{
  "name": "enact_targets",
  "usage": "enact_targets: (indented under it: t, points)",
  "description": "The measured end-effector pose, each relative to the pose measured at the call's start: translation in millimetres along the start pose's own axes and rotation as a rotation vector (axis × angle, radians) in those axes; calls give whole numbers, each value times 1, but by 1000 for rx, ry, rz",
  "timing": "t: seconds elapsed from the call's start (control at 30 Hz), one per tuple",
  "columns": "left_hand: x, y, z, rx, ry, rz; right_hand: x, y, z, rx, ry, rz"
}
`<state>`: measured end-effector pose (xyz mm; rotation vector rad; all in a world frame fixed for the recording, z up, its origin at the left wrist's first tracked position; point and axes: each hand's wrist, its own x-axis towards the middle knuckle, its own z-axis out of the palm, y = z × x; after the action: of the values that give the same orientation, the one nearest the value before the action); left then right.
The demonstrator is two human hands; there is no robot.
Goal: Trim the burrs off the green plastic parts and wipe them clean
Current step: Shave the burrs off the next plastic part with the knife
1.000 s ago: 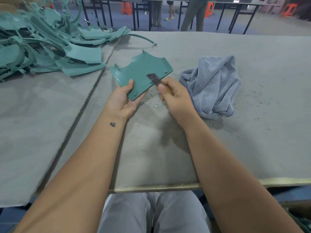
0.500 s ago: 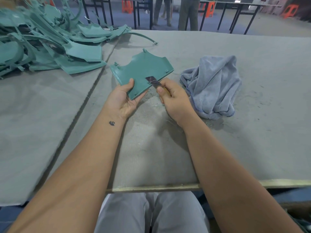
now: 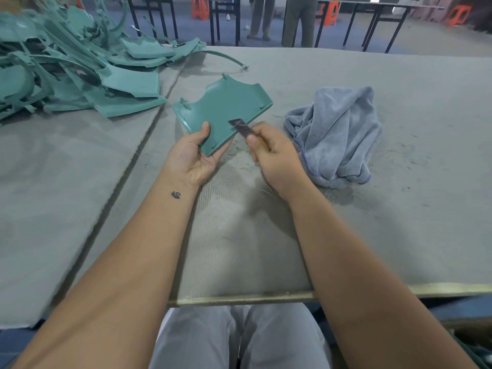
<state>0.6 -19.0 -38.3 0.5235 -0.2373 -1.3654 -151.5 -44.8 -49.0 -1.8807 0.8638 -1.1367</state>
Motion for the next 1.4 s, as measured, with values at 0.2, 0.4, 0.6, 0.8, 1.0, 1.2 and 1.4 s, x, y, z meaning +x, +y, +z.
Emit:
enact_targets:
  t: [0.2,0.4,0.6,0.8,1.0,1.2,1.4]
  points:
    - [0,1,-1,-20,-18,12,1,3,4,-233,-162,-47]
    - [-1,2,0,-38,-50,11,-1,-2,5,-268,-242,-85]
    - [-1,1,0,-52,-28,20,-1,-1,-1,-53,-56,-33]
    - [-2,2,1,-45,-6,18,1,3,3,-225,-173,-70]
    - [-2,1,-1,-36,-64,29,-1,-5,3,-130,-106,-15]
    - [-2,-4,0,334,-108,212,4,-7,-14,249,312,98]
    - [-1,-5,2,309,-26,244,5,-4,-8,46,129,151]
